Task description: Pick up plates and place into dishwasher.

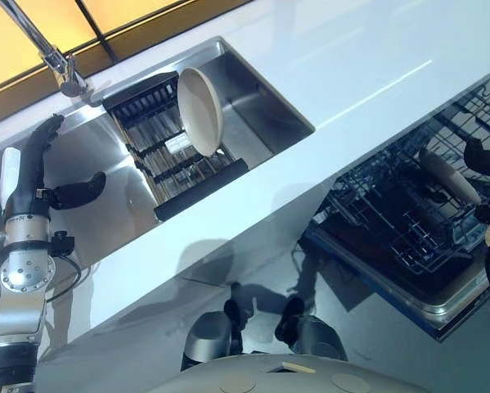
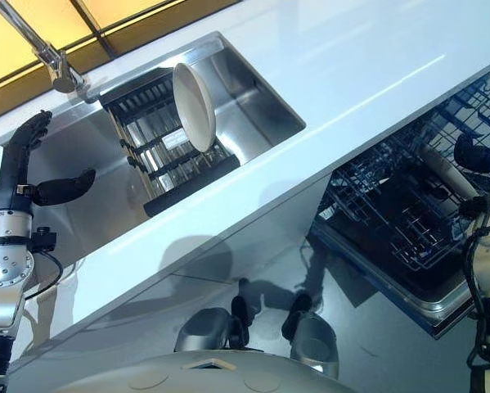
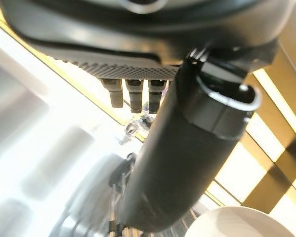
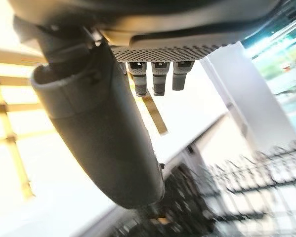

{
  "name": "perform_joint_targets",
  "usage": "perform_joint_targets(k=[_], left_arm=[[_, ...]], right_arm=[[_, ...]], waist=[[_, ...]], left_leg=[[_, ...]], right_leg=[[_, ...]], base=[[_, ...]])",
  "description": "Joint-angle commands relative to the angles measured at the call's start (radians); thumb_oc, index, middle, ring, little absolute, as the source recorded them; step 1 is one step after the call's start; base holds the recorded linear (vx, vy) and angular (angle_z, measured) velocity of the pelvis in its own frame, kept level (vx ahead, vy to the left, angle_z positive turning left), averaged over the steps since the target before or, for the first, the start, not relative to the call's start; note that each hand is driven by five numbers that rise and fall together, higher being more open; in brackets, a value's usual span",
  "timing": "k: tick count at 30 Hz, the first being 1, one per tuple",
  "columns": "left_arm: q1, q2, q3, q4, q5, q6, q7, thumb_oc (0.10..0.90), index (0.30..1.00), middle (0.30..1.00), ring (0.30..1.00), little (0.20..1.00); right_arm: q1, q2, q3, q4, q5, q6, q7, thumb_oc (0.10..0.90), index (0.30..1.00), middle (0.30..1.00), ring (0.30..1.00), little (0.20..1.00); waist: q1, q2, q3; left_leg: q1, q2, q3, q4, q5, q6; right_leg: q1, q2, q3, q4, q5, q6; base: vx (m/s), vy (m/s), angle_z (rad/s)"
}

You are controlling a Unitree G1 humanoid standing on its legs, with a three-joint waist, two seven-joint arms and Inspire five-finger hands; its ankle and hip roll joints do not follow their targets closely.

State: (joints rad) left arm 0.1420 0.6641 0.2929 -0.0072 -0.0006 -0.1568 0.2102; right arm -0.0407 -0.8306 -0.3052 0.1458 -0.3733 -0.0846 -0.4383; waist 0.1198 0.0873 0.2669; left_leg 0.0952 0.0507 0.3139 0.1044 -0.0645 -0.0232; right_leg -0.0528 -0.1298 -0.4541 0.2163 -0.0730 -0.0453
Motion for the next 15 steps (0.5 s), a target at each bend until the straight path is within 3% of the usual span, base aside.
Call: perform_joint_targets(k=[1, 2, 4, 6, 10, 15], left_arm=[[-0.045, 0.075, 0.121, -0.109, 0.015, -0.082, 0.053, 0.800, 0.900, 0.900, 0.900, 0.900], [-0.044, 0.076, 0.123, -0.110, 0.022, -0.084, 0.054, 0.800, 0.900, 0.900, 0.900, 0.900], [-0.037, 0.074, 0.153, -0.123, 0.061, -0.092, 0.058, 0.800, 0.900, 0.900, 0.900, 0.900], [-0.035, 0.081, 0.168, -0.132, 0.083, -0.094, 0.067, 0.800, 0.900, 0.900, 0.900, 0.900], [-0.056, 0.110, 0.173, -0.124, 0.116, -0.098, 0.089, 0.800, 0.900, 0.900, 0.900, 0.900], [-0.098, 0.160, 0.158, -0.101, 0.141, -0.076, 0.105, 0.800, 0.900, 0.900, 0.900, 0.900]], right_arm=[[-0.038, 0.013, -0.054, -0.098, 0.106, -0.142, -0.007, 0.800, 0.900, 0.900, 0.900, 0.900], [-0.031, 0.020, -0.058, -0.105, 0.122, -0.150, 0.005, 0.800, 0.900, 0.900, 0.900, 0.900], [0.012, 0.105, -0.057, -0.167, 0.253, -0.226, 0.153, 0.800, 0.900, 0.900, 0.900, 0.900], [0.036, 0.148, -0.045, -0.221, 0.377, -0.249, 0.277, 0.800, 0.900, 0.900, 0.900, 0.900], [0.041, 0.216, -0.006, -0.279, 0.546, -0.267, 0.461, 0.800, 0.900, 0.900, 0.900, 0.900], [0.035, 0.254, 0.030, -0.350, 0.673, -0.259, 0.598, 0.800, 0.900, 0.900, 0.900, 0.900]], waist=[[-0.013, -0.061, -0.120], [-0.015, -0.062, -0.121], [-0.035, -0.057, -0.128], [-0.049, -0.053, -0.130], [-0.069, -0.045, -0.138], [-0.093, -0.033, -0.149]], left_leg=[[-0.079, -0.046, 0.035, 0.009, -0.014, -0.010], [-0.076, -0.049, 0.034, 0.005, -0.014, -0.009], [-0.054, -0.068, 0.028, -0.026, -0.017, -0.002], [-0.041, -0.078, 0.024, -0.043, -0.019, 0.001], [-0.028, -0.092, 0.024, -0.075, -0.016, 0.007], [-0.008, -0.110, 0.025, -0.112, -0.018, 0.022]], right_leg=[[0.209, -0.001, -0.052, -0.154, -0.030, 0.144], [0.208, -0.002, -0.052, -0.154, -0.029, 0.146], [0.189, -0.014, -0.042, -0.160, -0.011, 0.161], [0.175, -0.020, -0.034, -0.160, -0.001, 0.170], [0.151, -0.032, -0.028, -0.158, 0.014, 0.186], [0.117, -0.050, -0.015, -0.140, 0.023, 0.207]], base=[[-0.14, 0.116, -0.01], [-0.19, 0.151, -0.07], [-0.20, 0.162, -0.04], [-0.17, 0.128, -0.01], [-0.14, 0.108, -0.02], [-0.11, 0.117, -0.07]])
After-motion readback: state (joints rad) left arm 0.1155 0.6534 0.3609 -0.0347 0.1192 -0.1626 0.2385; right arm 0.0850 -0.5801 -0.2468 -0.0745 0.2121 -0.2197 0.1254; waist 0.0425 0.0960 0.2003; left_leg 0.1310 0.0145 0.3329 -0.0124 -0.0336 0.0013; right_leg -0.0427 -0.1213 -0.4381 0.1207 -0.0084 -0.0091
